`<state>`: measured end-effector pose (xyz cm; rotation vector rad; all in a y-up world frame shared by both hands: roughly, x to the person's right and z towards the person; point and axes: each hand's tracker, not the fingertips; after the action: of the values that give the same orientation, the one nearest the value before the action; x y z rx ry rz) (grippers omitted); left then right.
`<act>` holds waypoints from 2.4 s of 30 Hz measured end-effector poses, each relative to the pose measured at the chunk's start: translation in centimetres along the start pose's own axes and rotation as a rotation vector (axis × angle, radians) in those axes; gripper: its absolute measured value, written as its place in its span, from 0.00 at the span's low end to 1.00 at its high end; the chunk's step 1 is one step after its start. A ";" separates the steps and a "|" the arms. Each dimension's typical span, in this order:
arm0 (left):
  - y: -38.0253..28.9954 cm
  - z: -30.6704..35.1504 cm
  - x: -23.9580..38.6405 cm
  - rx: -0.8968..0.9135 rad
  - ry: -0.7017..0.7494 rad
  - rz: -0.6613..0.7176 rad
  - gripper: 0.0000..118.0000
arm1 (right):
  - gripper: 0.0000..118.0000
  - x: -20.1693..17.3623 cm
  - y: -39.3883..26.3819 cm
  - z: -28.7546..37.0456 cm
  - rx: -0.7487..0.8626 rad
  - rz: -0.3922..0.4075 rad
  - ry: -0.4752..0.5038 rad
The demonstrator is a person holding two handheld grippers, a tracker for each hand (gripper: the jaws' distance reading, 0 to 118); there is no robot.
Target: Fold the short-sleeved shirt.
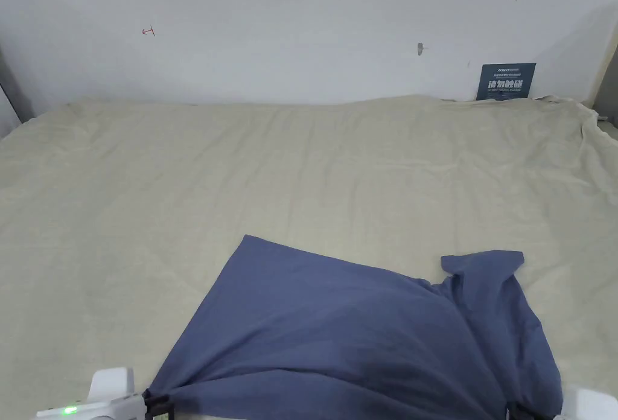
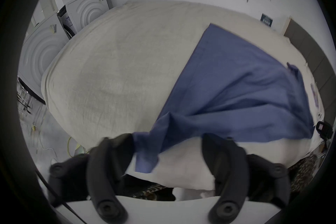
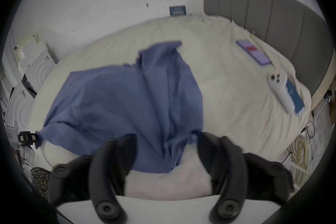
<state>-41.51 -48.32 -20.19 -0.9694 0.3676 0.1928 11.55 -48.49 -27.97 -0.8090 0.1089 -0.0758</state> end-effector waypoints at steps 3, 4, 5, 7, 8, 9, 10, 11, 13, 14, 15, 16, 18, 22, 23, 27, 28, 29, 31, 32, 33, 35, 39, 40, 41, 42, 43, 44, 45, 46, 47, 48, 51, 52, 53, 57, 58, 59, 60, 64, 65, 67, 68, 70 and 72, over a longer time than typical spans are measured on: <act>1.8 3.1 0.8 0.088 -0.072 0.030 0.89 | 0.72 -0.7 2.5 2.8 0.108 0.025 0.012; 2.4 4.1 1.2 0.127 -0.089 0.028 0.89 | 0.72 -0.8 3.4 3.8 0.145 0.036 0.016; 2.9 5.0 1.6 0.166 -0.100 0.017 0.89 | 0.72 -1.0 4.1 4.7 0.181 0.048 0.019; 4.1 6.8 2.6 0.236 -0.110 -0.008 0.90 | 0.72 -1.4 5.5 6.4 0.251 0.070 0.027; 4.7 7.7 3.1 0.273 -0.117 -0.014 0.90 | 0.72 -1.7 6.2 7.3 0.287 0.080 0.028; 5.2 8.4 3.6 0.311 -0.127 -0.016 0.89 | 0.72 -1.9 6.6 8.0 0.319 0.085 0.025; 5.5 9.0 4.0 0.343 -0.136 -0.018 0.89 | 0.72 -2.0 6.9 8.6 0.348 0.094 0.023; 5.9 9.4 4.5 0.383 -0.143 -0.024 0.88 | 0.71 -2.2 7.2 9.0 0.376 0.104 0.023; 6.3 10.1 5.4 0.436 -0.160 -0.031 0.73 | 0.64 -2.5 7.4 9.6 0.420 0.130 0.001; 6.3 10.4 5.8 0.464 -0.175 -0.037 0.59 | 0.55 -2.8 7.5 9.8 0.432 0.148 -0.012; 6.4 10.5 6.1 0.493 -0.195 -0.044 0.40 | 0.43 -3.0 7.5 10.0 0.448 0.172 -0.028; 6.4 10.5 6.4 0.508 -0.211 -0.052 0.17 | 0.26 -3.1 7.6 10.1 0.458 0.183 -0.041; 6.7 10.3 7.2 0.506 -0.226 -0.060 0.01 | 0.03 -3.4 7.6 10.1 0.473 0.196 -0.049; 7.7 9.1 8.5 0.505 -0.257 -0.071 0.00 | 0.00 -3.4 8.1 9.8 0.499 0.192 -0.022; 8.3 8.4 8.6 0.493 -0.266 -0.067 0.00 | 0.00 -3.5 8.3 9.6 0.501 0.188 -0.026; 11.5 5.5 9.8 0.458 -0.299 -0.070 0.00 | 0.00 -3.3 9.4 8.3 0.498 0.184 -0.031; 12.7 4.5 10.1 0.443 -0.303 -0.080 0.00 | 0.00 -3.2 9.7 7.9 0.494 0.180 -0.032; 13.8 3.6 10.5 0.430 -0.303 -0.089 0.00 | 0.00 -3.2 10.0 7.4 0.488 0.179 -0.033; 16.3 1.5 11.1 0.405 -0.304 -0.111 0.00 | 0.00 -3.1 10.6 6.4 0.479 0.179 -0.040; 17.7 0.3 11.4 0.389 -0.303 -0.118 0.00 | 0.00 -3.0 10.9 5.8 0.471 0.175 -0.041; 19.1 -1.0 11.6 0.361 -0.305 -0.120 0.00 | 0.00 -2.9 11.2 5.2 0.464 0.171 -0.042; 21.5 -3.9 11.9 0.308 -0.305 -0.130 0.00 | 0.00 -2.9 11.7 3.9 0.446 0.170 -0.047; 25.8 -9.9 12.5 0.196 -0.261 -0.154 0.00 | 0.00 -2.6 12.2 1.3 0.404 0.175 -0.071; 26.8 -11.4 12.6 0.157 -0.255 -0.161 0.00 | 0.00 -2.5 12.2 0.8 0.396 0.171 -0.074; 27.5 -12.5 12.7 0.143 -0.249 -0.167 0.00 | 0.00 -2.4 12.3 0.3 0.388 0.169 -0.075; 28.4 -13.9 12.8 0.108 -0.238 -0.181 0.06 | 0.00 -2.4 12.3 -0.3 0.378 0.166 -0.081; 29.0 -14.9 13.0 0.090 -0.228 -0.183 0.24 | 0.00 -2.3 12.4 -0.9 0.369 0.166 -0.088; 29.4 -15.9 13.2 0.065 -0.209 -0.195 0.46 | 0.00 -2.2 12.3 -1.4 0.357 0.167 -0.092; 29.9 -16.8 13.4 0.039 -0.193 -0.208 0.65 | 0.00 -2.1 12.4 -1.9 0.344 0.167 -0.096; 30.1 -17.6 13.6 0.042 -0.181 -0.215 0.81 | 0.00 -2.0 12.4 -2.4 0.336 0.166 -0.097; 30.1 -18.2 13.9 0.042 -0.166 -0.233 0.84 | 0.00 -1.9 12.4 -2.8 0.329 0.166 -0.100; 30.1 -18.8 14.1 0.036 -0.155 -0.251 0.84 | 0.00 -1.9 12.4 -3.0 0.321 0.167 -0.103; 29.9 -20.1 14.3 0.000 -0.144 -0.271 0.84 | 0.00 -1.5 12.3 -3.7 0.305 0.169 -0.110; 29.9 -20.6 14.3 -0.025 -0.136 -0.279 0.84 | 0.00 -1.4 12.2 -3.8 0.300 0.170 -0.111; 29.7 -20.9 14.4 -0.032 -0.131 -0.279 0.82 | 0.00 -1.4 12.2 -4.0 0.295 0.171 -0.112; 28.7 -22.4 15.1 -0.104 -0.155 -0.295 0.38 | 0.00 -1.1 12.1 -4.2 0.287 0.162 -0.116; 28.5 -22.4 15.4 -0.092 -0.144 -0.297 0.36 | 0.00 -0.9 12.1 -4.1 0.284 0.157 -0.115; 28.3 -22.3 15.5 -0.066 -0.126 -0.301 0.32 | 0.00 -0.8 12.0 -4.0 0.283 0.155 -0.115; 28.4 -22.4 15.6 -0.070 -0.134 -0.293 0.24 | 0.00 -0.8 11.9 -3.9 0.283 0.153 -0.119; 28.1 -21.6 16.5 -0.073 -0.138 -0.294 0.01 | 0.00 0.0 12.0 -3.4 0.275 0.138 -0.121; 28.0 -21.2 16.5 -0.066 -0.138 -0.307 0.00 | 0.00 0.3 12.2 -3.3 0.270 0.129 -0.120; 27.9 -19.3 16.2 -0.020 -0.180 -0.283 0.00 | 0.00 1.1 12.5 -3.4 0.248 0.087 -0.103; 27.9 -18.3 16.0 0.003 -0.202 -0.272 0.00 | 0.00 1.4 12.8 -3.5 0.231 0.060 -0.091; 27.9 -15.7 15.2 0.051 -0.250 -0.256 0.00 | 0.00 2.2 13.2 -4.4 0.185 0.034 -0.084; 27.8 -13.0 14.3 0.102 -0.280 -0.253 0.00 | 0.01 3.0 13.7 -5.7 0.117 0.017 -0.069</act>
<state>-40.04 -43.70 -53.70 -0.8656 -0.0038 0.0763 14.12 -43.50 -42.02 -0.6928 0.0462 -0.0378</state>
